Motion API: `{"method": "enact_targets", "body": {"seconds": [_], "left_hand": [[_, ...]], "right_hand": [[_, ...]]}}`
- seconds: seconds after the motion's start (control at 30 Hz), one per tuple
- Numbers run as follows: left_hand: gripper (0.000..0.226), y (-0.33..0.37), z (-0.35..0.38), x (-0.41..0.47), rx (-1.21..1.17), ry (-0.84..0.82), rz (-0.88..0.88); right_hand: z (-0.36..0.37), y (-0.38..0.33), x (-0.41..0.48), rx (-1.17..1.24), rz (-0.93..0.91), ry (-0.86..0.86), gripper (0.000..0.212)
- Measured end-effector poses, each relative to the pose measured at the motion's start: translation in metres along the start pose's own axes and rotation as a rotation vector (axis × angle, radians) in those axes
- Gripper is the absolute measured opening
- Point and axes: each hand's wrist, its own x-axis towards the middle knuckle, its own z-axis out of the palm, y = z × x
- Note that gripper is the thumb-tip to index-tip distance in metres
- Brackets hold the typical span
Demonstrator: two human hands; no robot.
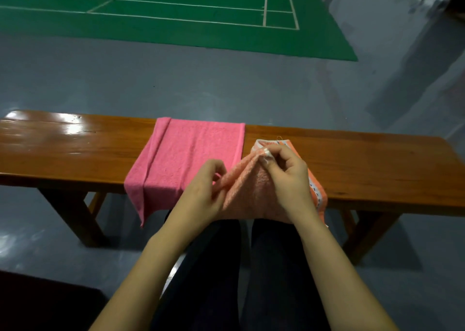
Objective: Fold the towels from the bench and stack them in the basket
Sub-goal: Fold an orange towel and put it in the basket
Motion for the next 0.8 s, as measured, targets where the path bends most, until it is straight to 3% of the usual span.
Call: {"method": "enact_targets", "body": {"seconds": [0.07, 0.13, 0.3, 0.4, 0.57, 0.8], "left_hand": [[0.051, -0.015, -0.003, -0.012, 0.014, -0.026, -0.006], [0.056, -0.023, -0.007, -0.018, 0.066, 0.011, 0.115], [0.026, -0.019, -0.02, -0.022, 0.205, 0.01, 0.245], [0.025, -0.02, -0.026, -0.024, 0.258, -0.016, 0.285], [0.027, -0.021, -0.028, -0.026, 0.277, 0.01, 0.249], [0.029, -0.018, -0.018, -0.018, 0.114, 0.112, 0.225]], "right_hand": [[-0.006, 0.001, 0.002, 0.007, -0.001, 0.022, 0.013], [-0.007, 0.001, 0.002, -0.005, 0.004, 0.013, 0.013], [-0.006, 0.001, 0.002, 0.0, 0.02, 0.099, 0.026], [-0.01, -0.001, 0.005, 0.006, 0.016, 0.115, 0.025], [-0.014, 0.0, 0.006, -0.023, 0.022, 0.142, 0.021], [-0.012, 0.0, 0.005, -0.029, 0.036, 0.261, 0.012]]}}
